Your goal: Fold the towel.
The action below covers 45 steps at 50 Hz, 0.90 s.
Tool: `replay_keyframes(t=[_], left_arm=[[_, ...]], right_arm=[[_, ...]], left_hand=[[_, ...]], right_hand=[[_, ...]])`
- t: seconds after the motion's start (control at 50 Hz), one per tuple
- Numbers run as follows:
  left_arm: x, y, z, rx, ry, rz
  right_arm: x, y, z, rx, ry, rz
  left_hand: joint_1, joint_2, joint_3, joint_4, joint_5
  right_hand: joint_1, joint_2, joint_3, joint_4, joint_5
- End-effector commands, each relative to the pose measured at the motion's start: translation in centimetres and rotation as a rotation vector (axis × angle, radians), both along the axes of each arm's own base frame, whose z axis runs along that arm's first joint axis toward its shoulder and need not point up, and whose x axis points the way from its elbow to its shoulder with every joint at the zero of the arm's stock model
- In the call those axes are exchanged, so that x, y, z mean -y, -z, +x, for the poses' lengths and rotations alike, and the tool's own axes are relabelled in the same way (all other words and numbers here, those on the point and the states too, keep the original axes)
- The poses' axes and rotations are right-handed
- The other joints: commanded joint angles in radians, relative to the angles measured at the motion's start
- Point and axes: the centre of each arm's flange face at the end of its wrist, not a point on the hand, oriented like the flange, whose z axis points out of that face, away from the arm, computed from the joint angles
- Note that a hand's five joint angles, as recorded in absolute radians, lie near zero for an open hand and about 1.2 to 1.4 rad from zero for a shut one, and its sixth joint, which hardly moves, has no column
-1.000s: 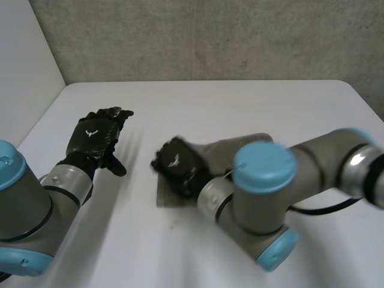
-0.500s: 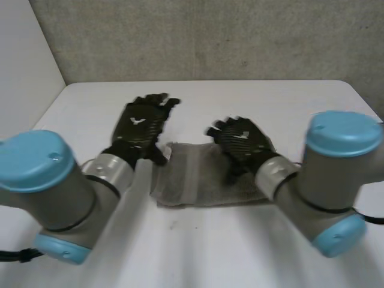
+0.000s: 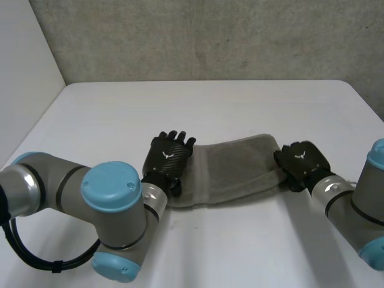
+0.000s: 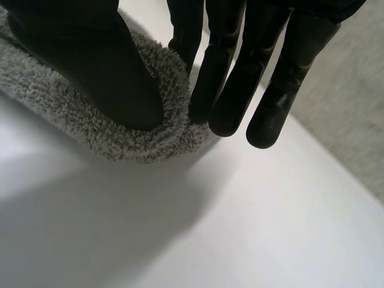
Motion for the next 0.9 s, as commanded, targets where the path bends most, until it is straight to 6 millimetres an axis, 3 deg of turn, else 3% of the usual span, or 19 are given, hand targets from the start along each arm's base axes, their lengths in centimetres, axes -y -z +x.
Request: replay_keyframes(t=[0.02, 0.04, 0.06, 0.1, 0.18, 0.22, 0.28, 0.32, 0.38, 0.42, 0.44, 0.46, 0.48, 0.5, 0.52, 0.6, 0.7, 0.8, 0.9], left_arm=[[-1.2, -4.5, 1.2, -0.068, -0.002, -0.064], [-1.2, -4.5, 1.2, -0.068, -0.002, -0.064], [-1.3, -5.5, 1.7, -0.081, -0.011, -0.081], [-1.6, -6.3, 2.1, -0.092, -0.016, -0.094], [-0.8, -7.4, 4.7, -0.092, -0.085, -0.111], [-0.2, -7.4, 5.8, -0.088, -0.122, -0.11], [0.6, -7.2, 7.5, -0.079, -0.174, -0.101], [0.9, -7.0, 8.1, -0.077, -0.192, -0.093], [1.4, -6.8, 8.7, -0.076, -0.212, -0.084], [1.5, -6.8, 8.7, -0.076, -0.215, -0.085], [1.5, -6.8, 8.7, -0.078, -0.214, -0.088], [1.7, -7.0, 8.6, -0.084, -0.214, -0.092], [1.7, -7.0, 8.6, -0.084, -0.214, -0.092], [1.7, -7.2, 8.4, -0.097, -0.208, -0.097], [1.7, -7.2, 8.4, -0.097, -0.208, -0.097], [2.0, -8.6, 7.4, -0.18, -0.191, -0.106], [1.3, -9.3, 4.9, -0.274, -0.124, -0.071], [0.2, -8.4, 2.7, -0.269, -0.068, 0.041], [-0.8, -6.1, 0.5, -0.234, -0.034, 0.168]], right_arm=[[0.8, -4.1, 2.4, -0.01, -0.059, -0.17], [-0.2, -5.5, 4.3, -0.002, -0.113, -0.223], [-0.2, -5.5, 4.3, -0.002, -0.114, -0.223], [-3.2, -6.7, 8.6, 0.017, -0.253, -0.284], [-6.4, -6.1, 12.1, 0.001, -0.386, -0.291], [-9.4, -4.1, 14.4, -0.038, -0.501, -0.278], [-10.7, -2.9, 15.1, -0.061, -0.551, -0.265], [-12.7, -0.1, 16.2, -0.109, -0.645, -0.232], [-13.2, 1.1, 16.5, -0.12, -0.693, -0.215], [-13.1, 0.9, 16.6, -0.108, -0.699, -0.223], [-12.9, 0.2, 16.7, -0.087, -0.693, -0.229], [-12.9, 0.2, 16.7, -0.087, -0.693, -0.229], [-12.5, -0.7, 16.6, -0.058, -0.666, -0.23], [-12.5, -0.7, 16.6, -0.057, -0.665, -0.23], [-11.6, -1.7, 16.3, -0.012, -0.617, -0.219], [-6.6, -5.0, 12.7, 0.204, -0.36, -0.095], [-4.8, -6.8, 9.8, 0.404, -0.21, 0.064], [-3.4, -6.9, 7.8, 0.451, -0.129, 0.212], [-2.9, -5.6, 8.5, 0.426, -0.164, 0.321]], left_hand=[[-0.001, 0.007, 0.001, 0.008, -0.029], [-0.001, 0.007, 0.001, 0.008, -0.029], [-0.002, 0.006, 0.0, 0.007, -0.03], [-0.002, 0.006, 0.0, 0.007, -0.03], [-0.002, 0.006, 0.0, 0.007, -0.03], [-0.002, 0.006, 0.0, 0.007, -0.03], [-0.002, 0.006, 0.0, 0.007, -0.03], [-0.002, 0.006, 0.0, 0.007, -0.03], [-0.002, 0.006, 0.0, 0.007, -0.03], [-0.002, 0.006, 0.0, 0.007, -0.03], [-0.002, 0.006, 0.0, 0.007, -0.03], [-0.002, 0.006, 0.0, 0.007, -0.03], [-0.002, 0.006, 0.0, 0.007, -0.03], [-0.002, 0.006, 0.0, 0.007, -0.03], [-0.002, 0.006, 0.0, 0.007, -0.03], [0.008, 0.016, 0.01, 0.017, -0.02], [0.022, 0.031, 0.024, 0.031, -0.005], [0.013, 0.022, 0.016, 0.022, -0.014], [0.011, 0.019, 0.013, 0.02, -0.017]], right_hand=[[0.495, 0.227, 0.213, 0.206, 0.26], [0.495, 0.227, 0.213, 0.206, 0.26], [0.495, 0.227, 0.213, 0.206, 0.26], [0.495, 0.227, 0.213, 0.206, 0.26], [0.495, 0.227, 0.213, 0.206, 0.26], [0.495, 0.227, 0.213, 0.206, 0.26], [0.495, 0.227, 0.213, 0.206, 0.26], [0.495, 0.227, 0.213, 0.206, 0.26], [0.495, 0.227, 0.213, 0.206, 0.26], [0.495, 0.227, 0.213, 0.206, 0.26], [0.246, -0.022, -0.036, -0.043, 0.011], [0.244, -0.024, -0.038, -0.045, 0.009], [-0.303, -0.571, -0.584, -0.592, -0.538], [-0.308, -0.576, -0.59, -0.597, -0.543], [-0.727, -0.994, -1.008, -1.016, -0.962], [-0.727, -0.994, -1.008, -1.016, -0.962], [-0.727, -0.994, -1.008, -1.016, -0.962], [-0.727, -0.994, -1.008, -1.016, -0.962], [-0.727, -0.994, -1.008, -1.016, -0.962]])
